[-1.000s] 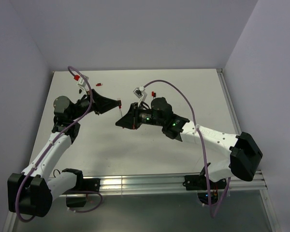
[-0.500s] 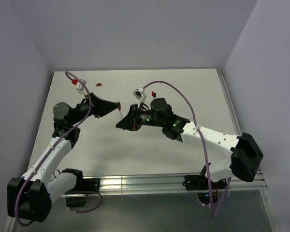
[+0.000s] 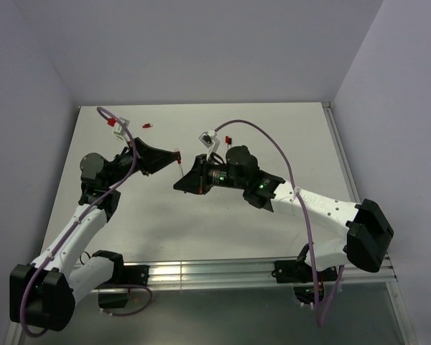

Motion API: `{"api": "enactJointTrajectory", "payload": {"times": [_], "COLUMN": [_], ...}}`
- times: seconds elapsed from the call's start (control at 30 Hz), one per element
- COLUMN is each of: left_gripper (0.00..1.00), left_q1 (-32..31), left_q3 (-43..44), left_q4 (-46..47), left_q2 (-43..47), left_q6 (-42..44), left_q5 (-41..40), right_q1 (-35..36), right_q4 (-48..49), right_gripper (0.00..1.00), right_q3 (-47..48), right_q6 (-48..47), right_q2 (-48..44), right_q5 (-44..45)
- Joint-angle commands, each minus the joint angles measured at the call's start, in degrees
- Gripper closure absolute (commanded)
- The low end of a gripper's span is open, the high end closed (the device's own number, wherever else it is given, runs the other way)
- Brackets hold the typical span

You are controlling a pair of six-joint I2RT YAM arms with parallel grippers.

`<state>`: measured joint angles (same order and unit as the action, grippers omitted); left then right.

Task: Insert the pens into the pen caps
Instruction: Insert the pen cap onto the pen.

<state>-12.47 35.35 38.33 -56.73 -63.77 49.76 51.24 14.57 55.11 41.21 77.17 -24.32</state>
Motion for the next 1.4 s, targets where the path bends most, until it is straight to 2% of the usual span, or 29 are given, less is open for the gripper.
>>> {"api": "enactJointTrajectory", "payload": {"times": [0.0, 0.4, 0.63, 0.77, 1.13, 1.37], "left_gripper": [1.0, 1.0, 1.0, 1.0, 1.0, 1.0], "left_q1": [-1.77, -2.12, -3.17, -5.1, -11.87, -14.77], "left_q3": [-0.37, 0.33, -0.02, -0.11, -0.37, -3.88], "left_q4": [-0.44, -3.08, -1.15, -4.13, -22.93, -19.17], "left_q2": [0.65, 0.57, 1.27, 2.85, 11.81, 13.49], "left_q6": [0.05, 1.63, -0.13, 3.29, 15.78, 12.45], "left_q5": [4.3, 3.59, 4.12, 4.3, 2.8, 2.98], "right_q1": [-0.71, -0.79, -0.79, -0.97, -5.45, -5.72], "right_q4": [4.59, 4.77, 5.29, 4.59, 0.47, -1.29], "right_gripper": [1.0, 1.0, 1.0, 1.0, 1.0, 1.0], "right_q3": [0.7, -0.09, -0.09, 0.26, 4.73, 7.02], "right_q6": [-0.78, -0.78, -0.6, -1.22, -4.82, -7.46], "right_q2": [-3.16, -4.04, -3.34, -3.08, -5.09, -6.5], "right_q5": [4.8, 5.33, 5.94, 7.88, 8.67, 10.07]}}
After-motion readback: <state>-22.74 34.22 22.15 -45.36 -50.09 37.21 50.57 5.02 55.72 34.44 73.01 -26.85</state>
